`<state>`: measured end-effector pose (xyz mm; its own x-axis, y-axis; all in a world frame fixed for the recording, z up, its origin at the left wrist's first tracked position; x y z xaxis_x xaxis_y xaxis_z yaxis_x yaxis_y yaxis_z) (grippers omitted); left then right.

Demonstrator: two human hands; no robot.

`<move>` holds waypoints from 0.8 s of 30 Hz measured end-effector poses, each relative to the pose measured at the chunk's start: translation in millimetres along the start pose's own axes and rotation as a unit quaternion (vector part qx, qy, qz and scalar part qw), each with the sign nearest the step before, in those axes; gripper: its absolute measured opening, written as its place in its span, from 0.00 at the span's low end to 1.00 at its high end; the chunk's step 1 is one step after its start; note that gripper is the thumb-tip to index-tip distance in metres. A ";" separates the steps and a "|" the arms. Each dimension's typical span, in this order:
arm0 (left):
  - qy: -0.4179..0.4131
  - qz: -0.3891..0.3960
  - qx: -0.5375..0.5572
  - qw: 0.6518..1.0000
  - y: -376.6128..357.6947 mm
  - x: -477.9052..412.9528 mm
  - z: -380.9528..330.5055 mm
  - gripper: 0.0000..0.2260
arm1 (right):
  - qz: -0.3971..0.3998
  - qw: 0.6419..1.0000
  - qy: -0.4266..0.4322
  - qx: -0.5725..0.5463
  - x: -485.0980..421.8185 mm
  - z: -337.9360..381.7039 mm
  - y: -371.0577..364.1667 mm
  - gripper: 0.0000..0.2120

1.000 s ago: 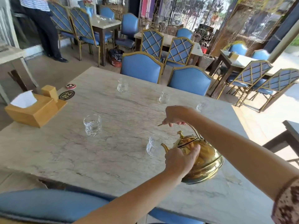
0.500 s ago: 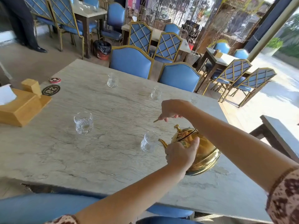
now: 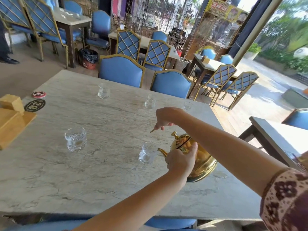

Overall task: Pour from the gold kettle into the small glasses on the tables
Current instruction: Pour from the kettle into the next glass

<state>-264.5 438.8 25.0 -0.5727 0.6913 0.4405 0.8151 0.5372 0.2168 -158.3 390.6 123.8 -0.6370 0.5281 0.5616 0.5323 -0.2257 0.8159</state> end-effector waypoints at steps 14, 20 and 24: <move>-0.012 0.023 0.037 0.999 6.1 -0.5 -4.4 0.44 | -0.006 1.000 -0.015 0.016 -18.6 1.2 -1.0 0.19; -0.007 0.052 0.038 0.998 8.2 -1.7 -2.2 0.46 | 0.010 0.999 -0.033 -0.002 -26.4 -2.6 -4.2 0.20; 0.004 0.056 0.033 0.998 7.9 -7.1 7.2 0.29 | 0.010 0.999 -0.040 -0.014 -25.5 -5.7 -7.2 0.20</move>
<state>-254.7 441.6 17.3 -0.4782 0.7448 0.4654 0.8660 0.4880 0.1088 -149.1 374.2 104.4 -0.5797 0.5861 0.5661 0.5282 -0.2587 0.8087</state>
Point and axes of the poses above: each hand's wrist, its own x-axis away from the middle knuckle, its own y-axis out of the back of the hand, z = x × y, the point moved 6 cm from there along -x, towards the middle knuckle, and after that the axes turned 13 degrees about -x, right-handed, at the moved point
